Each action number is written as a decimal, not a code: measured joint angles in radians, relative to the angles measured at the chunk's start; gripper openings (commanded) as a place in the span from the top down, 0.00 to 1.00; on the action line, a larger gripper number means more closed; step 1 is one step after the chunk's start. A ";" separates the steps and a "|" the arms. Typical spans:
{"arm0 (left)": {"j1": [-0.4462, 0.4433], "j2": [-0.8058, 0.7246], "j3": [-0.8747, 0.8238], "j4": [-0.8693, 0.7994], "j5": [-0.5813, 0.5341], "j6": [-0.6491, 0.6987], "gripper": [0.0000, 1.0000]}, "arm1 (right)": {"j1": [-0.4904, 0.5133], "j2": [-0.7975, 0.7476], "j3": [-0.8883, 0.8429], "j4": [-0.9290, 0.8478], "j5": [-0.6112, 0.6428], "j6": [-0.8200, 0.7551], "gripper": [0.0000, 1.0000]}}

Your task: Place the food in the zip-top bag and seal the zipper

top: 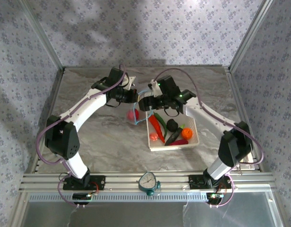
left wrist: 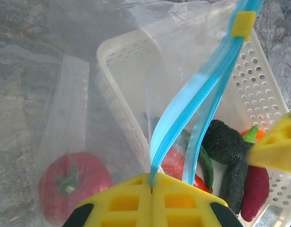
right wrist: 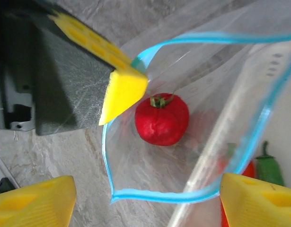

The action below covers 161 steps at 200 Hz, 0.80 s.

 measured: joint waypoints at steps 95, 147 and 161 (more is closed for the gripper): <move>0.014 -0.011 -0.023 0.008 -0.005 0.000 1.00 | -0.054 -0.025 -0.135 0.017 0.066 0.031 0.45; 0.021 -0.026 -0.035 0.008 -0.009 -0.005 1.00 | -0.043 0.084 -0.134 0.127 0.006 0.076 0.53; 0.023 -0.026 -0.036 0.008 -0.009 -0.006 1.00 | -0.036 0.118 -0.134 0.143 -0.004 0.088 0.59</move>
